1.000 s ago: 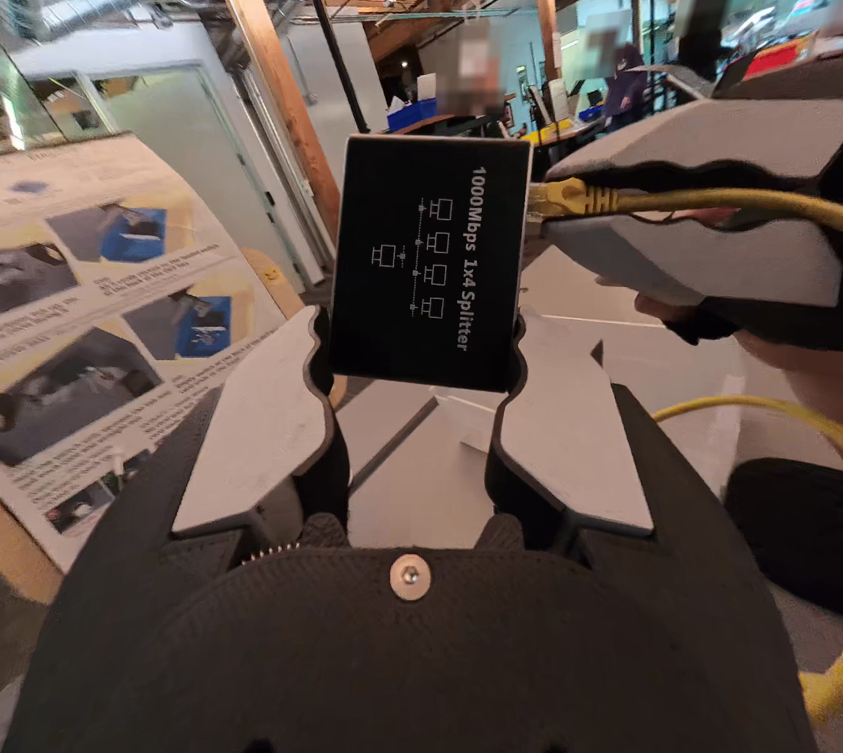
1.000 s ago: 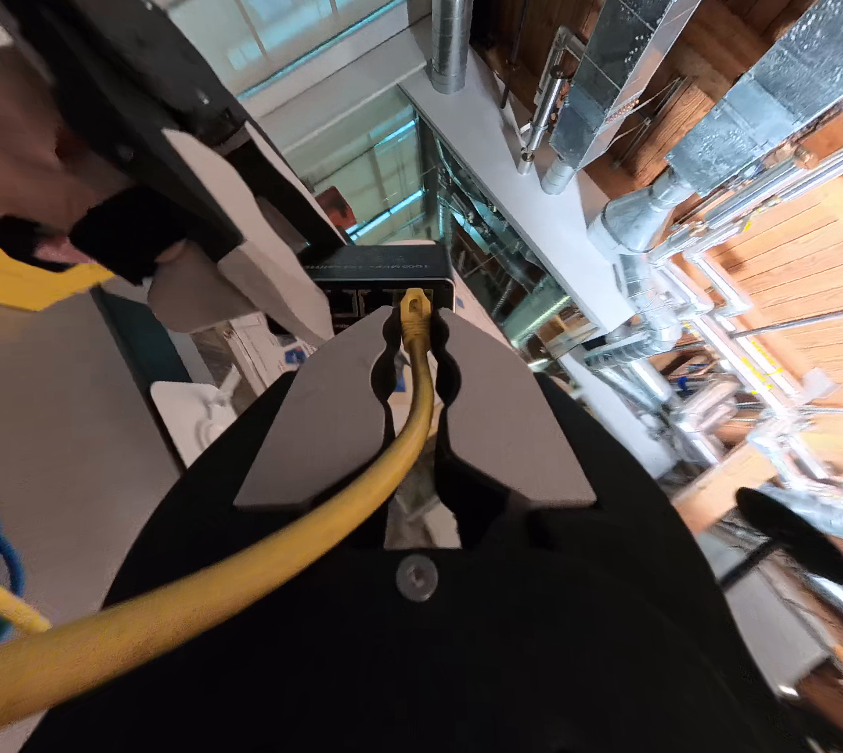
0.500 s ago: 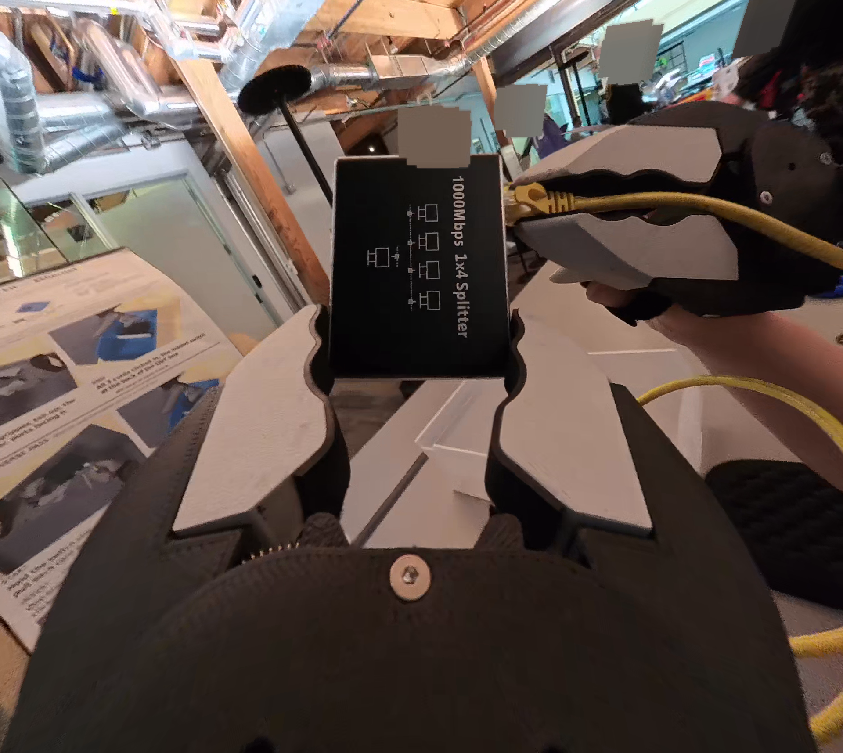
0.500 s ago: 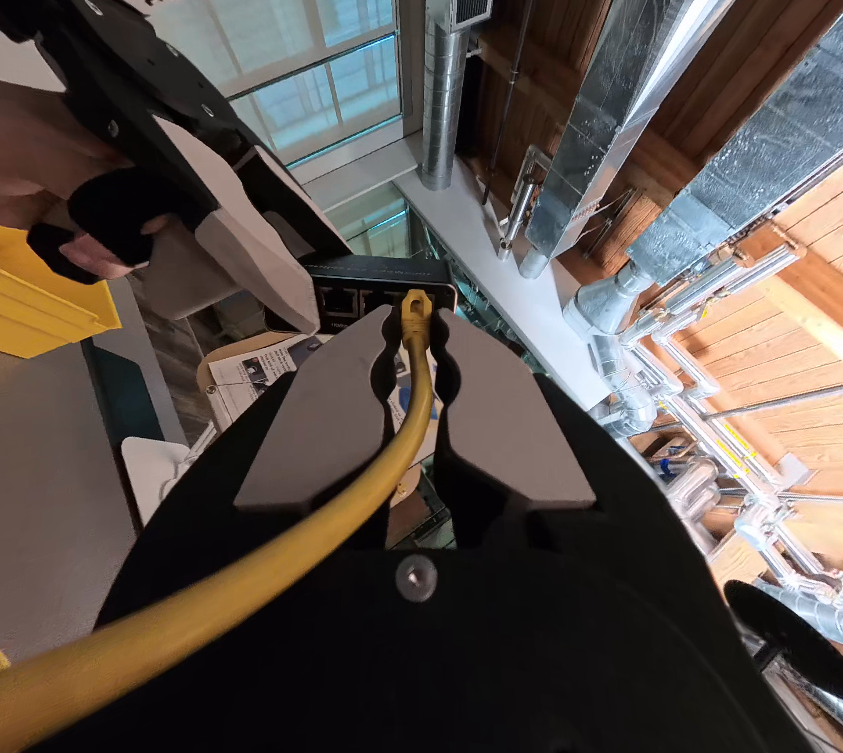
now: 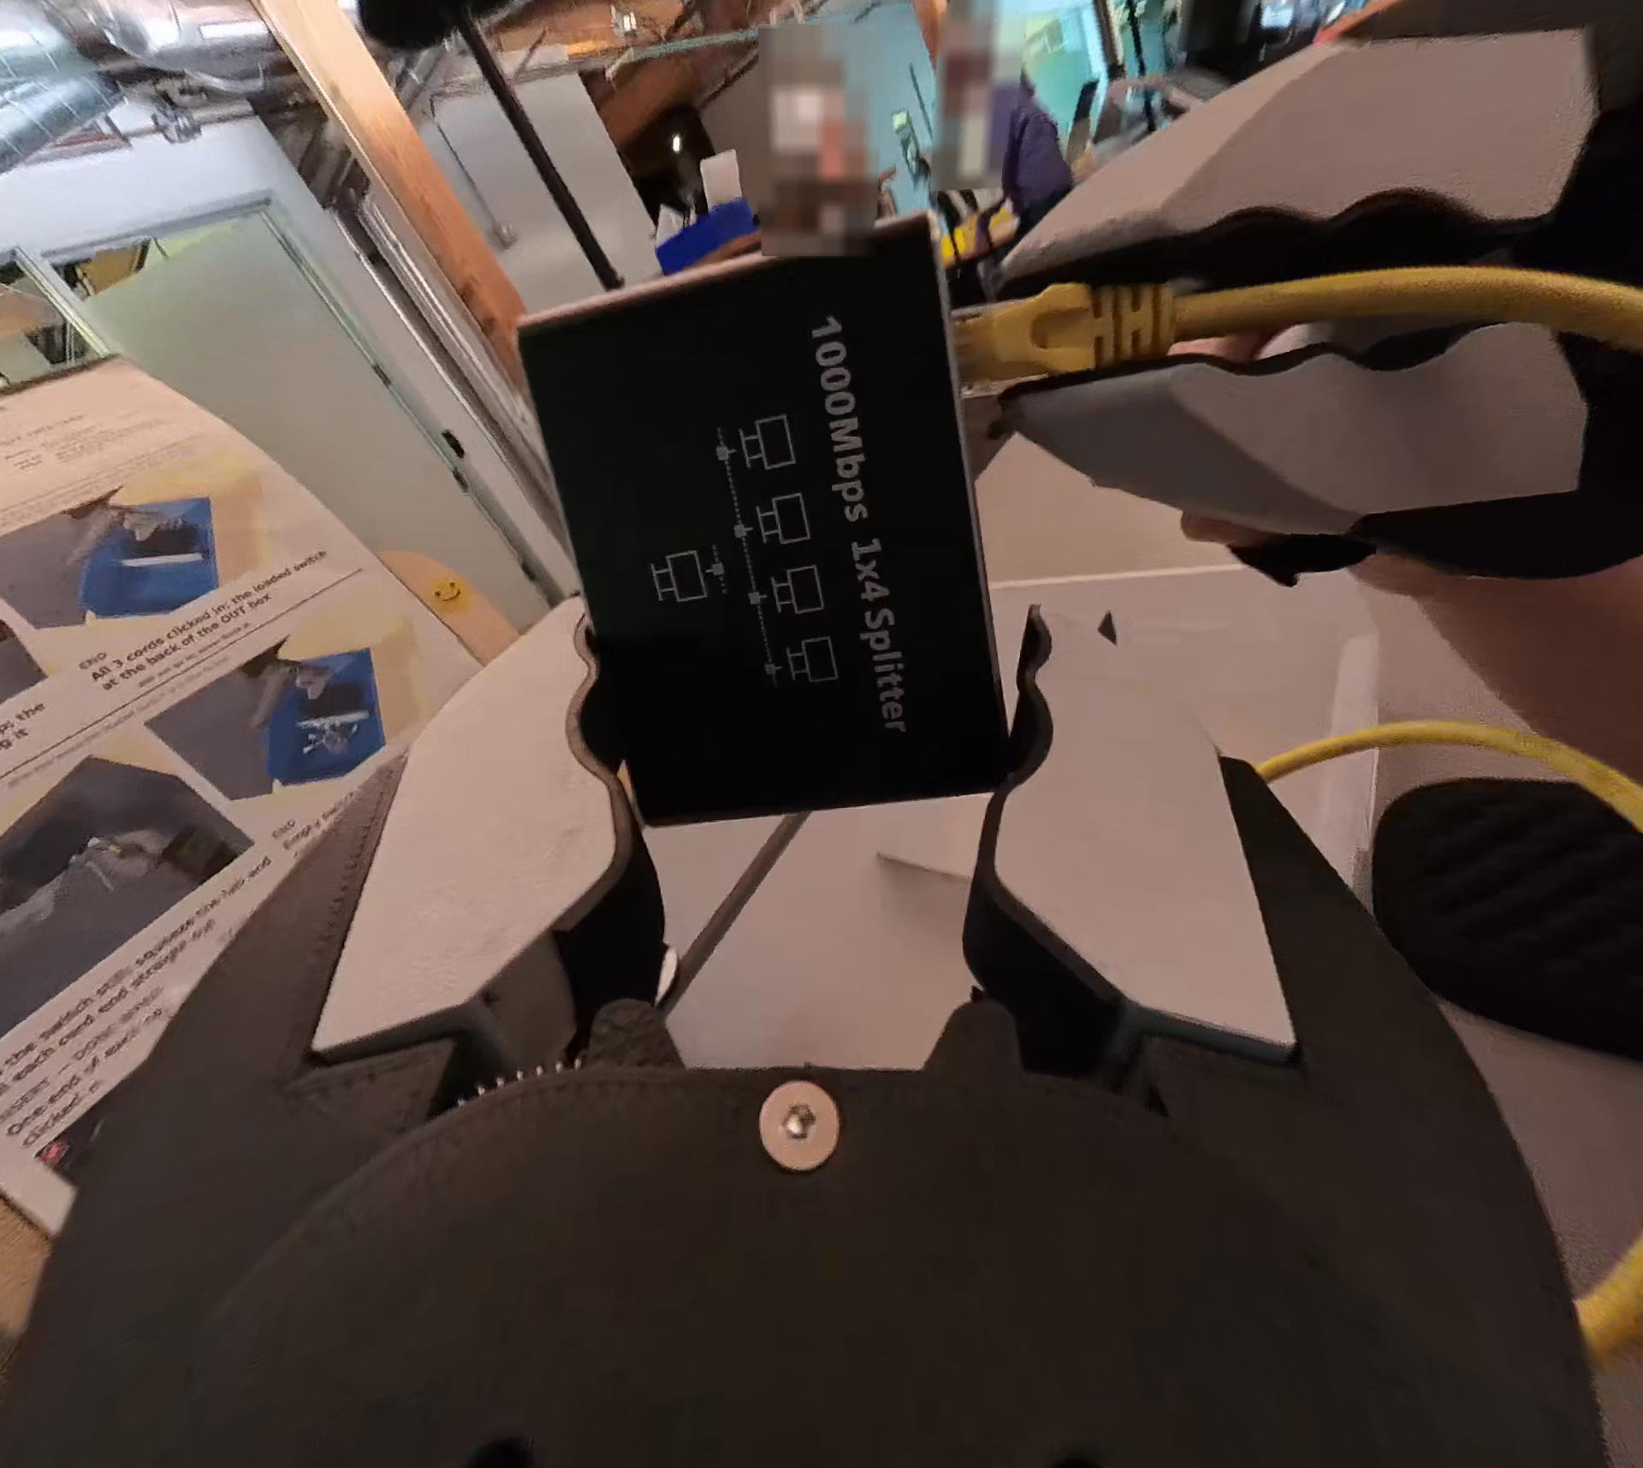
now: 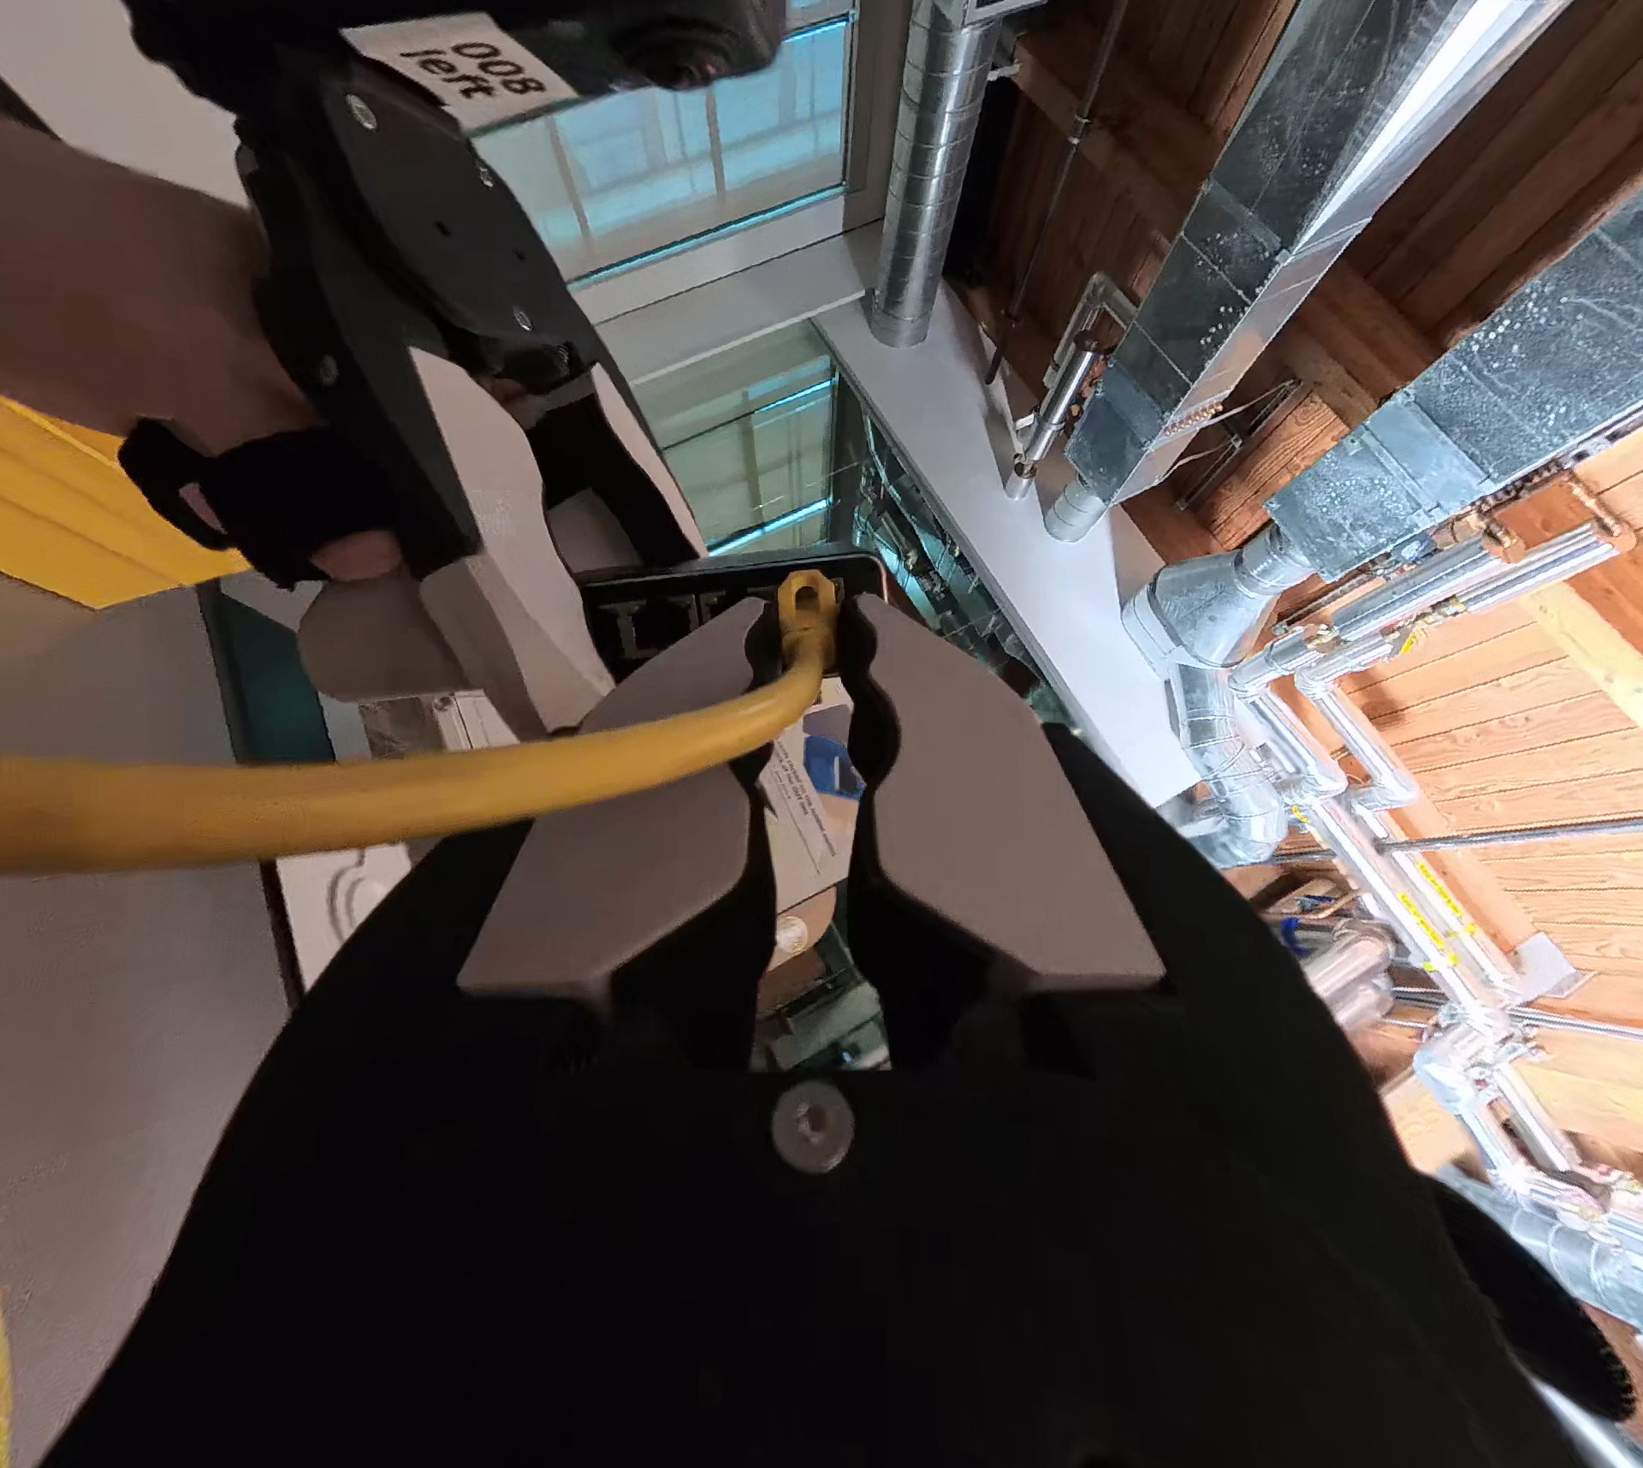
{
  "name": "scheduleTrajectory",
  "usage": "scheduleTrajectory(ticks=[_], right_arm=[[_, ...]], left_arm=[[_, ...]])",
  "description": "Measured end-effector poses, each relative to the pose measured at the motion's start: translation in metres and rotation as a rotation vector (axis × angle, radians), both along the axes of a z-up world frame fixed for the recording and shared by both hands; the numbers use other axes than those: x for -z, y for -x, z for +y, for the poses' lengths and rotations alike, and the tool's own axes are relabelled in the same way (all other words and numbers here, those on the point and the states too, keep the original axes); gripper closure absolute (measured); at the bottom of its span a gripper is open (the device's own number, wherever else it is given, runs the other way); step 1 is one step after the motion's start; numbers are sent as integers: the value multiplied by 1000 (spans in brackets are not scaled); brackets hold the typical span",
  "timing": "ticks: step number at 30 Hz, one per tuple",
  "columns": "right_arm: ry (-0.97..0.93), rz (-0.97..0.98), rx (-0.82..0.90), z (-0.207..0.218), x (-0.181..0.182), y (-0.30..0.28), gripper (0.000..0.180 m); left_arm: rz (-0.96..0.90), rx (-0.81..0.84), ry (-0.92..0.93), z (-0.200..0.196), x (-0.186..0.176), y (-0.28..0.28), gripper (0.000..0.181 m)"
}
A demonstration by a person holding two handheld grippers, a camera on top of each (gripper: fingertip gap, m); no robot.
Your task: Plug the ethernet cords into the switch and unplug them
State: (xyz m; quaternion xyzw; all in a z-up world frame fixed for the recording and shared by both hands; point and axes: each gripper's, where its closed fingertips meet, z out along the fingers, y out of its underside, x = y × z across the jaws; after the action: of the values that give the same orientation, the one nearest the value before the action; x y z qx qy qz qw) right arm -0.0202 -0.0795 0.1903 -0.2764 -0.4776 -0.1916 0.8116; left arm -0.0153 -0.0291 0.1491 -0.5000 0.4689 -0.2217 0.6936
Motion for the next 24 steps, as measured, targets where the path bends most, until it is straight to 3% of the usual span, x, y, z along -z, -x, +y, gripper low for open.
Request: scheduleTrajectory(ticks=[1,10,12,14,15,20,24], right_arm=[[17,16,-12,1,-1,-2,167],[87,100,-129,1,-2,-6,167],[94,114,-157,0,-3,-6,33],[115,125,-177,-1,-3,-6,21],[124,122,-170,1,-2,-6,166],[159,118,-177,6,1,-6,166],[204,123,-88,28,9,-5,166]], left_arm=[[-31,18,-17,-2,-4,1,94],[-94,37,-48,-16,-16,8,95],[-106,45,-50,-18,-17,7,95],[-114,52,-44,-18,-17,7,95],[-109,50,-40,-17,-16,6,95],[-75,27,-45,-14,-12,7,95],[22,-145,-98,6,-9,17,95]])
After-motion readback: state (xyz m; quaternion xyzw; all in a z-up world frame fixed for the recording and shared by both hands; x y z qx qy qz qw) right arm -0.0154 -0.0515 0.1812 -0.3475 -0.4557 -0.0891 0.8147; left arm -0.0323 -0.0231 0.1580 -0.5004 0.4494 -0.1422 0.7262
